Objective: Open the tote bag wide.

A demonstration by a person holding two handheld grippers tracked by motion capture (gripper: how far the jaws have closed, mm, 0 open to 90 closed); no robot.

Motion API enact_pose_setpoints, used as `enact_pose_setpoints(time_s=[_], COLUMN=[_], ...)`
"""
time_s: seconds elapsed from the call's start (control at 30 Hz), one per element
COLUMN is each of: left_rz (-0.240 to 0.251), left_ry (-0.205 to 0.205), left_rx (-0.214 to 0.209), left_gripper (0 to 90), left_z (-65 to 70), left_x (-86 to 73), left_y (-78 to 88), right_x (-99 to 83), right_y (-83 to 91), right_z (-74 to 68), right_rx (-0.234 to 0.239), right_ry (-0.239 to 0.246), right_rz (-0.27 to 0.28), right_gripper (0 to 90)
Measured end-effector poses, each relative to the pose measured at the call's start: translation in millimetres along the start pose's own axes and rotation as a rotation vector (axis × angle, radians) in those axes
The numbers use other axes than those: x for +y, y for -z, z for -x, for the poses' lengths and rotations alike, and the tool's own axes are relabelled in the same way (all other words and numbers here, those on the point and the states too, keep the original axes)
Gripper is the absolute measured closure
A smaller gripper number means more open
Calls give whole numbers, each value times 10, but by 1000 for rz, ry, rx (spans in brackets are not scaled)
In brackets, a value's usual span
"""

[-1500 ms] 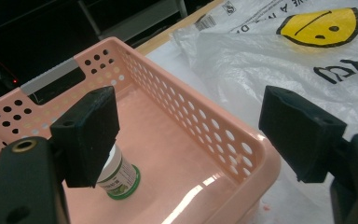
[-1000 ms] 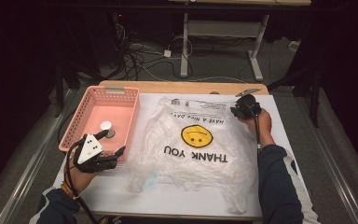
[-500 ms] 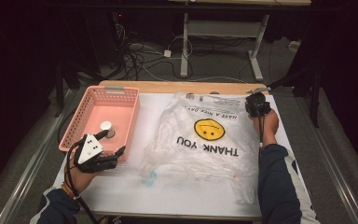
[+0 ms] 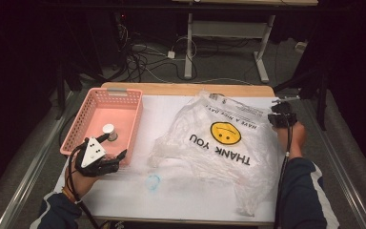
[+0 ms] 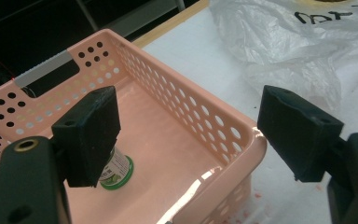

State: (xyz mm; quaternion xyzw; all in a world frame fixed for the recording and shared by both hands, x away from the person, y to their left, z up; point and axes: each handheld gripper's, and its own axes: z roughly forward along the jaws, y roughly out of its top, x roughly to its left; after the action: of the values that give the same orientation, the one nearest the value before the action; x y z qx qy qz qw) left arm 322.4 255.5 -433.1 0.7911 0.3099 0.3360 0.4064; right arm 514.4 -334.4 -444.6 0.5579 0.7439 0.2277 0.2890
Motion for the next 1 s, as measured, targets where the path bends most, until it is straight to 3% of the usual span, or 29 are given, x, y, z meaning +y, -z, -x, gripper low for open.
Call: enact_pose_setpoints(time_s=[0.03, 0.07, 0.17, 0.27, 0.3, 0.4, 0.43, 0.47, 0.53, 0.57, 0.6, 0.63, 0.67, 0.77, 0.8, 0.83, 0.93, 1.0], left_rz=[0, -1, -7, -10, -9, -10, -8, -7, -9, -10, -14, -15, -14, -14, -18, -18, -19, -21], left_ry=[-2, -4, -13, -21, -22, -26, -27, -29, -31, -32, -37, -39, -36, -39, -44, -46, -44, -43], left_rx=[0, 0, -3, -7, -8, -6, -7, -7, -3, -2, 1, 2, 1, 1, 1, 1, 0, -4], left_gripper=[207, 207, 207, 207, 207, 206, 206, 206, 206, 206, 206, 206, 206, 206, 206, 206, 206, 206], left_z=[7, 13, 43, 71, 76, 97, 106, 118, 123, 128, 132, 136, 136, 143, 149, 151, 145, 147], left_x=[1, 2, 7, 10, 12, 15, 14, 12, 12, 10, 9, 9, 8, 4, 5, 7, 7, 4], left_y=[-1, -2, -8, -7, -6, 1, 6, 17, 21, 23, 25, 29, 32, 40, 40, 39, 32, 28], right_x=[-40, -119, -204, -310, -349, -370, -370, -382, -388, -386, -386, -394, -400, -424, -424, -448, -476, -511], right_y=[28, 92, 173, 279, 402, 632, 632, 777, 943, 1023, 1023, 1181, 1243, 1376, 1376, 1436, 1478, 1462], right_z=[-2, 13, 6, -43, -54, -87, -87, -143, -261, -337, -337, -500, -570, -806, -806, -982, -1241, -1422], right_rx=[-13, 16, 36, 43, 59, 89, 89, 129, 175, 176, 176, 194, 233, 311, 311, 368, 485, 539], right_ry=[20, 4, 5, 40, 49, 57, 57, 67, 118, 154, 154, 203, 226, 306, 306, 345, 368, 402], right_rz=[-4, -5, 0, 20, 50, 133, 133, 188, 243, 256, 256, 290, 309, 330, 330, 347, 361, 363], right_gripper=[900, 900, 900, 865, 803, 725, 725, 697, 661, 640, 640, 634, 623, 552, 552, 487, 444, 452])
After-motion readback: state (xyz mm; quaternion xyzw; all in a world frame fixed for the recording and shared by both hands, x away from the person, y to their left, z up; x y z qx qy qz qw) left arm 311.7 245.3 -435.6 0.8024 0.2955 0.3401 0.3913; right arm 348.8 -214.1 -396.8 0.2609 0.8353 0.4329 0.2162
